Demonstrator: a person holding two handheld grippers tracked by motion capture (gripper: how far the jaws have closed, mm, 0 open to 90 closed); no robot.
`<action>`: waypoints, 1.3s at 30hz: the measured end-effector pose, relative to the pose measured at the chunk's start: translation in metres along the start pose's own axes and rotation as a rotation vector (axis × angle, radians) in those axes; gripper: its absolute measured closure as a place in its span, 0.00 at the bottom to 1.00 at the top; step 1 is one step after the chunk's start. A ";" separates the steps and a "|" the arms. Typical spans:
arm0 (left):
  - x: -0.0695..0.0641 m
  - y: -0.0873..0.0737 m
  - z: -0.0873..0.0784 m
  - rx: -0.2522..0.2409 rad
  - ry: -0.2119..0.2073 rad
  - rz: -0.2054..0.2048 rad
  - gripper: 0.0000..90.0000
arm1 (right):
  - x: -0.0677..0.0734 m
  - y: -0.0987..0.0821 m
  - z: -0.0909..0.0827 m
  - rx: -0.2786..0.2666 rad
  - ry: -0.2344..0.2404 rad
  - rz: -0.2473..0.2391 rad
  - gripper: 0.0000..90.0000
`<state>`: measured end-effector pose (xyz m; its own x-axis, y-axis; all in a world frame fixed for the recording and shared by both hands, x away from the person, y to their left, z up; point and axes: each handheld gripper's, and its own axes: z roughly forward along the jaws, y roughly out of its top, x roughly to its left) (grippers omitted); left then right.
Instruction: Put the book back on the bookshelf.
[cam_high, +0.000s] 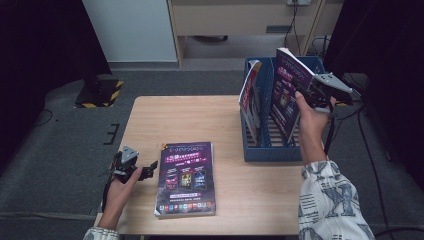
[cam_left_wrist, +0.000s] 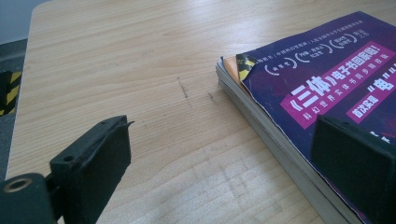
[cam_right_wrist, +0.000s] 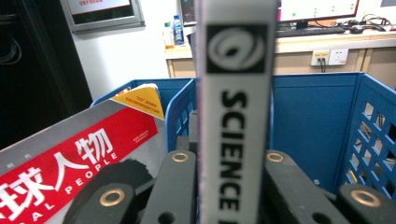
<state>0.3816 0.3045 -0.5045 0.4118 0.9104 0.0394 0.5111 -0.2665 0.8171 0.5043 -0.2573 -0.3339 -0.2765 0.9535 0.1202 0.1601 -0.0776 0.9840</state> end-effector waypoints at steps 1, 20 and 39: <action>0.000 0.000 0.000 -0.001 0.000 0.000 0.06 | 0.000 -0.002 0.001 0.000 -0.006 -0.002 0.91; 0.000 0.001 0.000 -0.008 -0.001 0.004 0.06 | -0.004 -0.029 0.008 -0.034 -0.020 0.029 0.91; 0.000 0.001 0.001 -0.001 -0.009 0.006 0.06 | 0.003 -0.060 0.014 -0.002 0.006 0.046 0.91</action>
<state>0.3828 0.3041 -0.5043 0.4219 0.9058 0.0390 0.5082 -0.2719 0.8172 0.5068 -0.2462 -0.3947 -0.2750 0.9470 0.1662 0.1707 -0.1220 0.9777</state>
